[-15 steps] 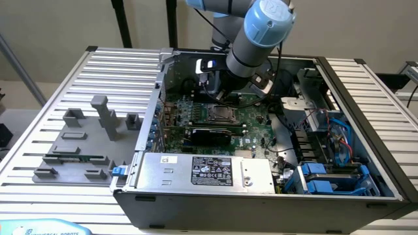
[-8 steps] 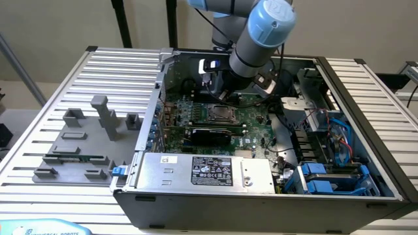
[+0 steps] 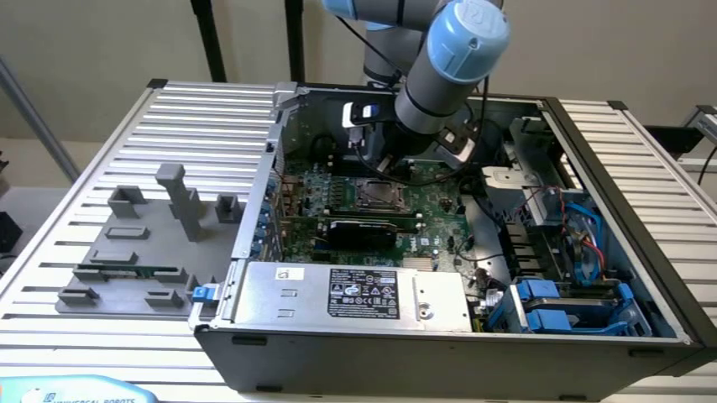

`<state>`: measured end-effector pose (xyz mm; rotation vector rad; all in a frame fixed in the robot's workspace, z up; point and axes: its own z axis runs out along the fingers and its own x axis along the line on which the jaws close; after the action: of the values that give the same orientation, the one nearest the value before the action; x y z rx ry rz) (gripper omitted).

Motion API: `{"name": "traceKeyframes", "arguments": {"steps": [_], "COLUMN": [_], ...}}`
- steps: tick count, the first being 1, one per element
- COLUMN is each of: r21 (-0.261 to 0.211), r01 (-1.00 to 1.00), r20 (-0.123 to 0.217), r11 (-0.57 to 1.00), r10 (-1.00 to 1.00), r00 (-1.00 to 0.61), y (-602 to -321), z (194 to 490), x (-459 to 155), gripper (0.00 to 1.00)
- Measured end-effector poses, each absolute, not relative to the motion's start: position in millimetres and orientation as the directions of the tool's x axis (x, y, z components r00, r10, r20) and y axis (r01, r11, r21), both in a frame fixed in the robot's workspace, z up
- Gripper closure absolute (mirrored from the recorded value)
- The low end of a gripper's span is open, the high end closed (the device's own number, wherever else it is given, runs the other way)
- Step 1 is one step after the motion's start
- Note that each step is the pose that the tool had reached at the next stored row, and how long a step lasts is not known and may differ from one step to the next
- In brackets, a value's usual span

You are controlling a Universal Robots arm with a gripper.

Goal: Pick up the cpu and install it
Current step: 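Install the first cpu locking lever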

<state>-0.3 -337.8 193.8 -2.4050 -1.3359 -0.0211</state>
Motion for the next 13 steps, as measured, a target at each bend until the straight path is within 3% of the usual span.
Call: {"name": "traceKeyframes", "arguments": {"steps": [13], "r21": [-0.326], "r01": [0.826], "r20": [0.198], "r11": [-0.460], "r10": [0.821], "r00": [0.536], "y": [-340.3], "z": [191.0], "x": [-0.2], "gripper": [0.89]}}
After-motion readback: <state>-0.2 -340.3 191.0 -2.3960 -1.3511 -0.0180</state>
